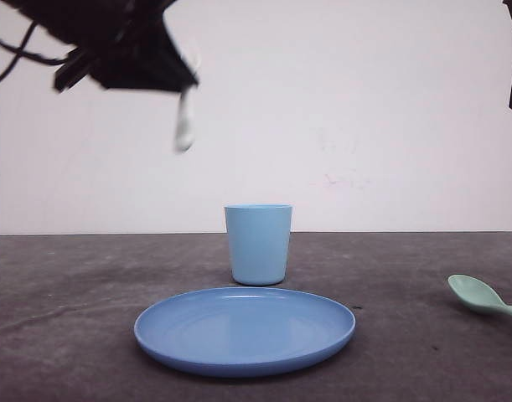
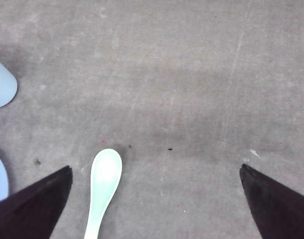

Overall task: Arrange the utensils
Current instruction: 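Lift the white fork with the left gripper over the blue cup, then lower the fork into the blue cup and open the left gripper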

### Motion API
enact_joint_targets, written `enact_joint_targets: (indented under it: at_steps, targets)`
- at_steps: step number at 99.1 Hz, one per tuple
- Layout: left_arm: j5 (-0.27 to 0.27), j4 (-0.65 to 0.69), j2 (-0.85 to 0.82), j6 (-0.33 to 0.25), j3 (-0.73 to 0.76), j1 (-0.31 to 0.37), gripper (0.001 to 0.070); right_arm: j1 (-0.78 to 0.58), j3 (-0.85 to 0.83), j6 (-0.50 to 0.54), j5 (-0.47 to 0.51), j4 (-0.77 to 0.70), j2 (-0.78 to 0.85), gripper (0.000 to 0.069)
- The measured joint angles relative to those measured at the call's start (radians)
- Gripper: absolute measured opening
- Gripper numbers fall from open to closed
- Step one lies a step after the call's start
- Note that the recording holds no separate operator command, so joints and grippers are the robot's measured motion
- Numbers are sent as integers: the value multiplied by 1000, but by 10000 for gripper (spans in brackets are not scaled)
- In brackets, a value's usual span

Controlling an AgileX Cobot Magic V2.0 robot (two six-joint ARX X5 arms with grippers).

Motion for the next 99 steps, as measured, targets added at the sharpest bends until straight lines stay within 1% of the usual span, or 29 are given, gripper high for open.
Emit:
enact_joint_targets:
  at_steps: [26,40,53,66,81,90,99]
  targets:
    - [0,306,138,46,0,-23,40,0,0,0,0,0,0,679]
    - [0,422,232,81,0,-24,40,0,0,0,0,0,0,679]
    - [0,531,321,103,0,-24,40,0,0,0,0,0,0,679]
    - [13,567,395,125,10,-25,40,0,0,0,0,0,0,679]
    - [26,566,468,160,37,-27,40,0,0,0,0,0,0,679]
    - [46,566,494,185,37,-32,40,0,0,0,0,0,0,679]
    - [52,561,516,206,37,-37,40,0,0,0,0,0,0,679]
